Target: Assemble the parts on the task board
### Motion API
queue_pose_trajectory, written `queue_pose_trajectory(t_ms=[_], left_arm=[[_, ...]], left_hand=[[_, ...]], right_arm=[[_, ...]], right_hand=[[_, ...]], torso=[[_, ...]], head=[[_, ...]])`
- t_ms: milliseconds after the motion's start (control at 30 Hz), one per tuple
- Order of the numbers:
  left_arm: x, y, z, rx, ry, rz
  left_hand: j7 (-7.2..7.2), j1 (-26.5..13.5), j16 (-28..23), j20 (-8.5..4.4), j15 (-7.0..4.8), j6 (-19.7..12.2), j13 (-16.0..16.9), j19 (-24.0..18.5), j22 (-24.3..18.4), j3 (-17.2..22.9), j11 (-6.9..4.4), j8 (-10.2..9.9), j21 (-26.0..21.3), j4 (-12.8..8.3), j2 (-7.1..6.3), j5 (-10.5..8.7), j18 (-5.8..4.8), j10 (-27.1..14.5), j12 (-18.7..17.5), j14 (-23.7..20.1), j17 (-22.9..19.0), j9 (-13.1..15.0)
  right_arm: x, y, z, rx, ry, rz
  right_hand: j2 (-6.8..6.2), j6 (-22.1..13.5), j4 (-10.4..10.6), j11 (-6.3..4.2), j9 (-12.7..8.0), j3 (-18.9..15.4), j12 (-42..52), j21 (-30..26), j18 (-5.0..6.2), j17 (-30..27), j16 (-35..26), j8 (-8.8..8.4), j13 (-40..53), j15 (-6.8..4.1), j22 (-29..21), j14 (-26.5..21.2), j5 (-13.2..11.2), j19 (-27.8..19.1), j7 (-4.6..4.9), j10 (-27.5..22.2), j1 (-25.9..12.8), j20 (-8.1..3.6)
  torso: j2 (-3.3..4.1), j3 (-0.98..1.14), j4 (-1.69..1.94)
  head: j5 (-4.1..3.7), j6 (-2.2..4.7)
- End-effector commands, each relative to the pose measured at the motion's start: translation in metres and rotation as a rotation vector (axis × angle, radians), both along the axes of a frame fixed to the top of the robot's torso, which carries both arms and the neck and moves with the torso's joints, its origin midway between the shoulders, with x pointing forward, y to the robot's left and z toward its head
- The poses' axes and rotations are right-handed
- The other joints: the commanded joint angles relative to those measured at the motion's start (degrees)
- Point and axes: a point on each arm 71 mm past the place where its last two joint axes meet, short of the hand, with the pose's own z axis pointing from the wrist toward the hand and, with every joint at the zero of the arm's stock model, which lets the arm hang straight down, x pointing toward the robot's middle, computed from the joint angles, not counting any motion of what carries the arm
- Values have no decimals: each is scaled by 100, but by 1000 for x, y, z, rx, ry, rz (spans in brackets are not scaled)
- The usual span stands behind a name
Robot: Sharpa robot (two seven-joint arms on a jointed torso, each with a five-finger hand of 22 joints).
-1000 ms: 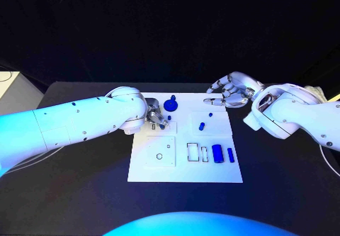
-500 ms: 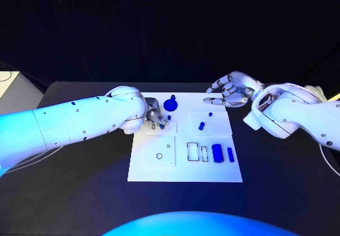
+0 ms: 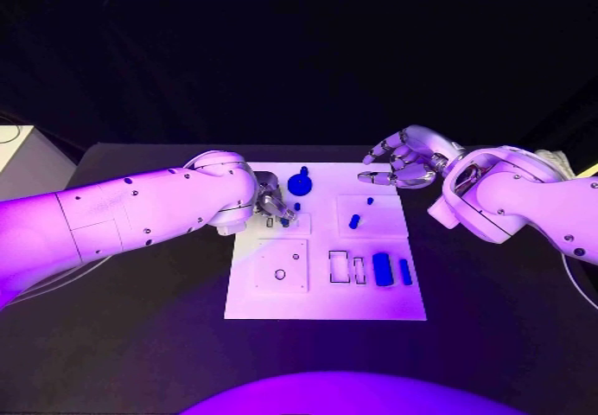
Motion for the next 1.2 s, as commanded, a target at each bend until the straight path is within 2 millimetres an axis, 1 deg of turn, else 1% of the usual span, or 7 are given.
queue_pose_trajectory(t_ms=[33, 100, 233, 333, 367, 400, 1200], left_arm=[[-9, -1, -16, 21, 85, -19], [-9, -2, -16, 13, 92, -16], [-10, -2, -17, 0, 108, -14], [-10, -3, -17, -4, 116, -15], [-11, -3, -17, -7, 120, -17], [-11, -3, -17, -8, 122, -17], [-12, -3, -18, 28, 150, -50]], left_hand=[[18, 129, 37, 5, -20, -37, -21, -56, 441, -51, -9, -122, -43, 4, 41, -41, -66, -55, -51, 608, 1506, -11], [20, 227, 37, 7, -18, -45, -35, -68, 425, -58, -8, -145, -52, 18, 114, -39, -62, -67, -63, 608, 1506, -19], [46, 764, 37, 20, -4, -123, -116, -127, 347, 120, 12, -241, -92, -97, 507, -22, -44, -133, -130, 608, 1506, -41], [62, 967, 37, 29, 7, -165, -155, -152, 317, 239, 25, -266, -109, -197, 617, -71, -37, -167, -162, 608, 1506, -35], [89, 1065, 37, 43, 30, -198, -178, -171, 294, 335, 48, -285, -122, -248, 660, -236, -32, -195, -181, 608, 1506, -28], [110, 1148, 37, 60, 43, -235, -198, -190, 273, 523, 71, -311, -135, -282, 712, -788, -26, -226, -196, 608, 1506, -22], [122, 1233, 37, 81, 62, -237, -170, -180, 293, 813, 79, -304, -133, -422, 649, -885, -29, -220, -163, 608, 1506, 10]], right_arm=[[-1, 1, -1, -4, 5, 16], [-1, 1, -1, -5, 6, 16], [-1, 1, -1, -5, 7, 16], [-1, 1, -1, -6, 7, 16], [-1, 1, -1, -6, 8, 16], [-1, 1, -1, -6, 8, 16], [0, 2, -1, -8, 10, 19]], right_hand=[[40, -45, -4, -6, -8, -23, -23, -22, 118, 1163, -32, 36, 723, -35, 840, 501, 19, 132, 9, -39, -9, -27], [40, -45, -4, -6, -8, -23, -23, -22, 118, 1163, -32, 36, 723, -35, 840, 501, 19, 132, 9, -39, -9, -27], [50, -45, -1, -7, -9, -26, -16, -18, 117, 1163, -33, 39, 729, -35, 843, 501, 19, 135, 8, -33, -10, -28], [50, -45, -1, -7, -9, -26, -16, -18, 117, 1163, -33, 39, 729, -35, 843, 501, 19, 135, 8, -33, -10, -28], [50, -45, -1, -7, -9, -26, -16, -18, 117, 1163, -33, 39, 729, -35, 843, 501, 19, 135, 8, -33, -10, -28], [50, -45, -1, -7, -9, -26, -16, -18, 117, 1163, -33, 39, 729, -35, 843, 501, 19, 135, 8, -33, -10, -28], [63, -44, -2, -8, -9, -27, -15, -23, 118, 1157, -36, 43, 729, -36, 841, 500, 27, 133, 7, -32, -5, -28]], torso=[[-1, -3, -1], [1, -3, -3], [-3, -2, -5], [-4, -2, -3], [-2, -4, -1], [-1, -5, 0], [-7, 2, 2]], head=[[0, -4], [-1, -3], [2, -4], [-2, -5], [-6, -6], [-8, -9], [-7, -39]])
